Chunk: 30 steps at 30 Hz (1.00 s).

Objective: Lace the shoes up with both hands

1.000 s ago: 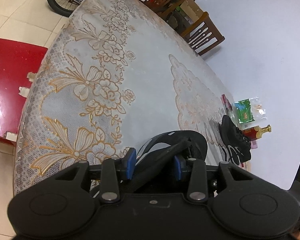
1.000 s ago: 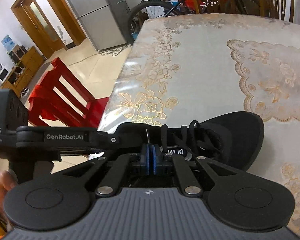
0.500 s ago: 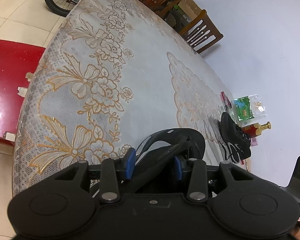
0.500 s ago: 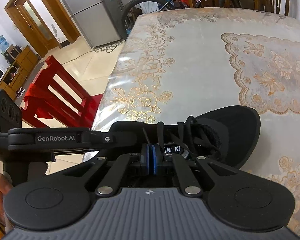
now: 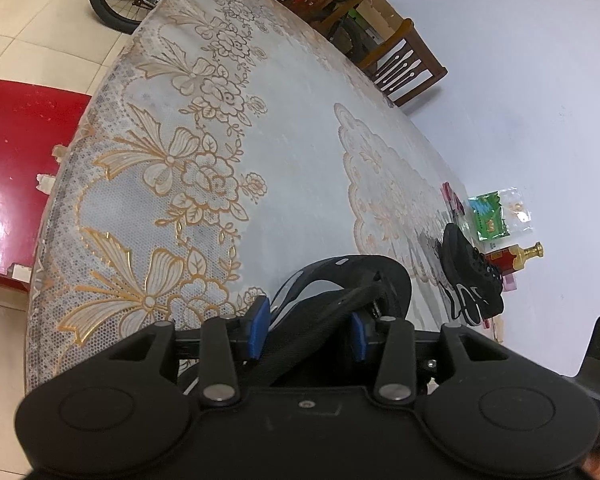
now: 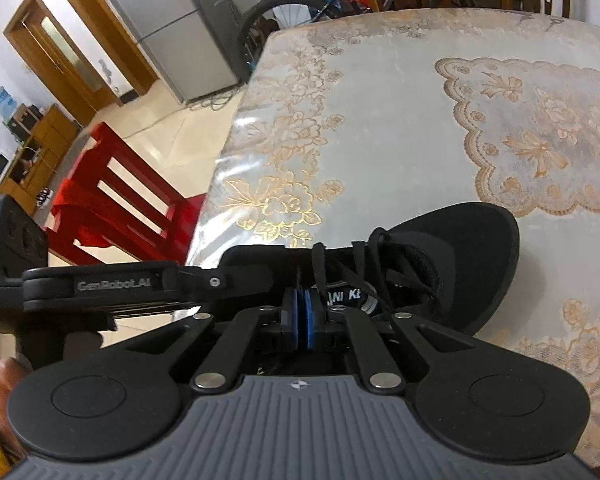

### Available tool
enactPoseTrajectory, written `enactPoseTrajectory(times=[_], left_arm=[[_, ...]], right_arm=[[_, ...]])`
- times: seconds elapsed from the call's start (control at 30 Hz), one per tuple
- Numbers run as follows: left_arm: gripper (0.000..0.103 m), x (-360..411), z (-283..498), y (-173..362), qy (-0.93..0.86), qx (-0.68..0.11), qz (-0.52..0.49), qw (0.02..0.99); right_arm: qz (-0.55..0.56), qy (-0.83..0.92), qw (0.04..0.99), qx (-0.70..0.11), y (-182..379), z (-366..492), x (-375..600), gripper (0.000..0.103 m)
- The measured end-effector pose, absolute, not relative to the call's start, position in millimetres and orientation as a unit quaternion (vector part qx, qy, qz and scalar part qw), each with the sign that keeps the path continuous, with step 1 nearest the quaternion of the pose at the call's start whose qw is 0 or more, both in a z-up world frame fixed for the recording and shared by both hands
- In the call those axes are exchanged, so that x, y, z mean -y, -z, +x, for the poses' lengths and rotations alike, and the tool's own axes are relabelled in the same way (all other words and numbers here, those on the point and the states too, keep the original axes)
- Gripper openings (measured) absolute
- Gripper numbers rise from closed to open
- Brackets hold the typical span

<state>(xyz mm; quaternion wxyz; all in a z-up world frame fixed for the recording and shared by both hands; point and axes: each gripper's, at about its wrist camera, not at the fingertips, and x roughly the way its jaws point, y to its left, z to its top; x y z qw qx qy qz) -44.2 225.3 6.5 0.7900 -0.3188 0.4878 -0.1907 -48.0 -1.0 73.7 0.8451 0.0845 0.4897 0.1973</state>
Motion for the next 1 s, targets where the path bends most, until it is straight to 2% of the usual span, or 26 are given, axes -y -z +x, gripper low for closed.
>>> enactPoseTrajectory(times=[1.0], left_arm=[[0.040,-229.0,-41.3,-7.2,0.186,-0.493,-0.317,0.788]], right_arm=[[0.066,-0.215,0.877,-0.425,-87.8,-54.7,-7.6,0.005]])
